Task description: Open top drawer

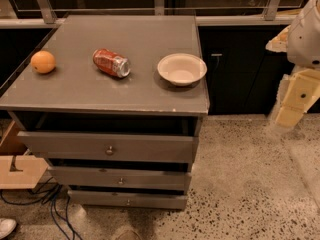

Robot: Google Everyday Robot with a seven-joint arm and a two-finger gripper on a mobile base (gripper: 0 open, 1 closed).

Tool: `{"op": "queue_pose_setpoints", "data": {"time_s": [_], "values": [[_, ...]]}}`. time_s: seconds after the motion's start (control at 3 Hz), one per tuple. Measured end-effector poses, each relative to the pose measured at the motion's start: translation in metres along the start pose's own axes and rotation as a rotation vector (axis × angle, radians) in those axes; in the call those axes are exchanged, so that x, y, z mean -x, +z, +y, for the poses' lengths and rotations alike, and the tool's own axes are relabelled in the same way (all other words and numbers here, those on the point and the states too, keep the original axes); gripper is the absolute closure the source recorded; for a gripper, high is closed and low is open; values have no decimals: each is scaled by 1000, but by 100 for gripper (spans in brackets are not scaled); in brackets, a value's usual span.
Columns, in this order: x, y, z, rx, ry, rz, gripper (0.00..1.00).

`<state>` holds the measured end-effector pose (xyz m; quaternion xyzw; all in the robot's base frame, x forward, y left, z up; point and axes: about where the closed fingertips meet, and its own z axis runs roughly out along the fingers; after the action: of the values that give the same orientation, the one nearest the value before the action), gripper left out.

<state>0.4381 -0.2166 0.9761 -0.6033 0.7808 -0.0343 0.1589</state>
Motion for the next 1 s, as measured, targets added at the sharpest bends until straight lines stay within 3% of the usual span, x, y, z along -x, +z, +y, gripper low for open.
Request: {"op": "queue_pose_setpoints", "data": {"time_s": [0.33, 0.67, 1.0], "values": [[17, 5, 9, 3, -13, -7, 0], [35, 15, 24, 42, -11, -47, 0], [37, 16, 26, 46, -12, -52, 0]]}}
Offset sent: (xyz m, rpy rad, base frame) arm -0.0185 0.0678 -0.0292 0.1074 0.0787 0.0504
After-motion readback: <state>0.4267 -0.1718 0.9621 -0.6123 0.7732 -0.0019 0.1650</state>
